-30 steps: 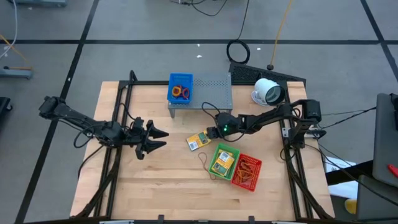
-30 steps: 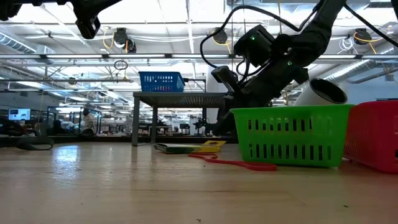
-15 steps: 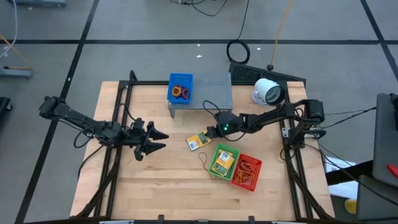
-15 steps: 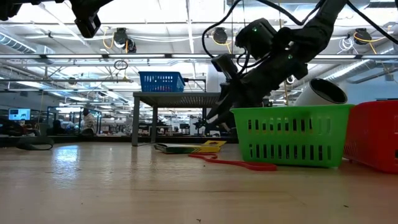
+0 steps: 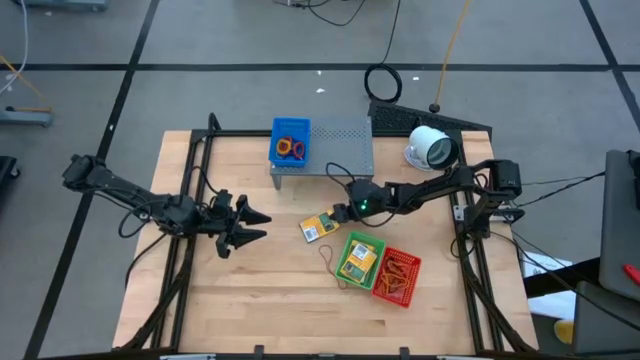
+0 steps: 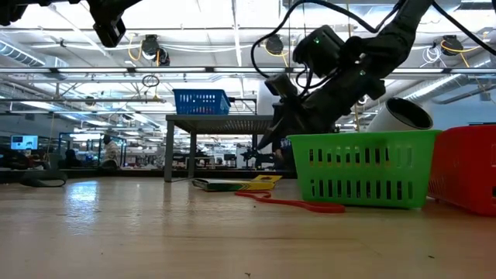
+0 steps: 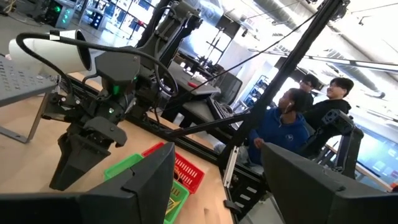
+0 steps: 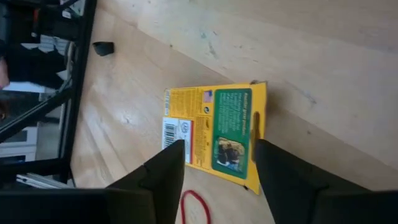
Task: Pick & Place Office Desk Supplies
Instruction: Put the crayon box into the green bin
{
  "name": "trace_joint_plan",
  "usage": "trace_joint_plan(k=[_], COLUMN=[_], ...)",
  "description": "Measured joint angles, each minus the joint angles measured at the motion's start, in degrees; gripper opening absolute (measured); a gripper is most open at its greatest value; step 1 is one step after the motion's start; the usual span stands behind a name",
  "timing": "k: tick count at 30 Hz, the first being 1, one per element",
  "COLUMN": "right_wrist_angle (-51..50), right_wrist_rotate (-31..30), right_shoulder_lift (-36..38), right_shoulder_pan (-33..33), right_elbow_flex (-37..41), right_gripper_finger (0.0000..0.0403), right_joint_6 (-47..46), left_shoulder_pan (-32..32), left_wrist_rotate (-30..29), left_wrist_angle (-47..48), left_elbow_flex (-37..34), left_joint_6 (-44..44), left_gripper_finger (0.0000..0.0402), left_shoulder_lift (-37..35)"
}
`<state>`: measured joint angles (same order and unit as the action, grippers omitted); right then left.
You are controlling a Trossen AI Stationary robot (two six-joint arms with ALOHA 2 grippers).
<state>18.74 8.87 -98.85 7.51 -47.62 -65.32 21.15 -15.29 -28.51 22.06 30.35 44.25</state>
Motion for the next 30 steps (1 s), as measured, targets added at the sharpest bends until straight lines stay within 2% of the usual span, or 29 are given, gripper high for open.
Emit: trace_joint_plan(k=[15, 30], right_wrist_angle=[-4.39, -3.48], right_wrist_rotate=[-1.34, -1.36], right_shoulder_lift=[0.0, -1.7], right_shoulder_pan=[0.0, 0.0], right_elbow_flex=[0.0, 0.0], right_gripper_finger=[0.0185, 0.018], right_joint_6=[0.07, -1.07], left_shoulder_pan=[0.0, 0.0], left_wrist_rotate=[-0.02, -0.04], left_wrist_angle=[0.0, 0.02], left_elbow_flex=[0.01, 0.02], left_joint_6=[0.2, -0.02], left_gripper_finger=[0.0251, 0.0251], left_shoulder_lift=[0.0, 0.0])
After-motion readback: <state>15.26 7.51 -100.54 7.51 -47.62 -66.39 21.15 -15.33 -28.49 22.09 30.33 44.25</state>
